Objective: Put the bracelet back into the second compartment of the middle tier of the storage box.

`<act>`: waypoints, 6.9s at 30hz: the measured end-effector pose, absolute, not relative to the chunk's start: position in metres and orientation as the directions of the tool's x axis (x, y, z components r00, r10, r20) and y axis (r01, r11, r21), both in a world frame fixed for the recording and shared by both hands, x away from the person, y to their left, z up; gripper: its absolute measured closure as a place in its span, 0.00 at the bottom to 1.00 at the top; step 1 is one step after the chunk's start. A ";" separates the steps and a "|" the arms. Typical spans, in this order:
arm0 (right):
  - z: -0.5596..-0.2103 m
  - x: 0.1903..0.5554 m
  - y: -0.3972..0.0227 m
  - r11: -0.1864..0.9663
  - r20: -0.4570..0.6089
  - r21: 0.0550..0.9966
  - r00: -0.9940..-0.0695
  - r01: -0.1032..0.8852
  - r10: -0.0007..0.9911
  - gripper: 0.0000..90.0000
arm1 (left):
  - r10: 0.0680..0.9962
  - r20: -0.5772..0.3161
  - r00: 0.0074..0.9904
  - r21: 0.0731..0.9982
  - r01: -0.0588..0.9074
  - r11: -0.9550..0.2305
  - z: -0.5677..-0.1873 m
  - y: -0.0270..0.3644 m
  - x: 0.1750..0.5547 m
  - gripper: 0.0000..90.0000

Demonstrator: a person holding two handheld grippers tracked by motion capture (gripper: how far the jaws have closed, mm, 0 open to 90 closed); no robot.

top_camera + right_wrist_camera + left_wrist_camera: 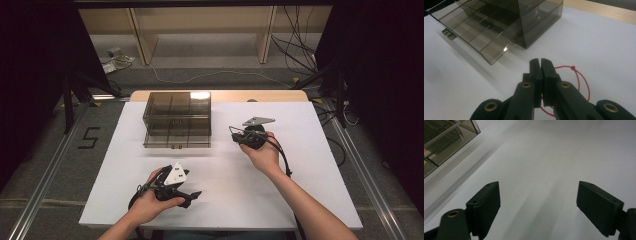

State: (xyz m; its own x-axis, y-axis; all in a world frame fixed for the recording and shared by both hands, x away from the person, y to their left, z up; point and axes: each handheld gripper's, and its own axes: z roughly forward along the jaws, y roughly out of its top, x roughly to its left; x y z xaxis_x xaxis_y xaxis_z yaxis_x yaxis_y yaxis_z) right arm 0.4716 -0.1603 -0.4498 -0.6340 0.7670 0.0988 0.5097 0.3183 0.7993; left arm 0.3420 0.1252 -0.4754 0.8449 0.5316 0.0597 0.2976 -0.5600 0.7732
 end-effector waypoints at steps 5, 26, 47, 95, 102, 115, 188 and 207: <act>-0.447 0.471 -0.157 0.318 0.100 0.804 -0.641 0.502 0.761 0.99 | 0.534 0.061 0.843 0.774 0.298 -0.558 -0.475 0.125 0.342 0.21; -0.432 0.470 -0.145 0.315 0.087 0.834 -0.670 0.454 0.737 0.99 | 0.537 0.054 0.842 0.772 0.306 -0.557 -0.476 0.124 0.342 0.21; -0.423 0.470 -0.128 0.313 0.092 0.846 -0.696 0.432 0.712 0.99 | 0.528 0.056 0.847 0.769 0.301 -0.564 -0.476 0.123 0.342 0.21; -0.423 0.469 -0.081 0.352 0.086 0.845 -0.753 0.402 0.652 0.99 | 0.528 0.052 0.848 0.772 0.301 -0.560 -0.476 0.122 0.341 0.21; -0.422 0.471 -0.077 0.363 0.079 0.842 -0.757 0.399 0.649 0.99 | 0.526 0.051 0.849 0.772 0.301 -0.560 -0.476 0.122 0.341 0.21; -0.419 0.472 -0.068 0.380 0.062 0.839 -0.763 0.388 0.643 0.99 | 0.528 0.051 0.848 0.772 0.302 -0.559 -0.476 0.122 0.341 0.21; -0.409 0.484 -0.027 0.414 0.048 0.834 -0.796 0.365 0.604 0.99 | 0.524 0.051 0.850 0.777 0.296 -0.556 -0.475 0.122 0.341 0.21; -0.408 0.484 -0.020 0.419 0.049 0.832 -0.802 0.362 0.595 0.99 | 0.519 0.055 0.853 0.773 0.292 -0.563 -0.475 0.122 0.341 0.21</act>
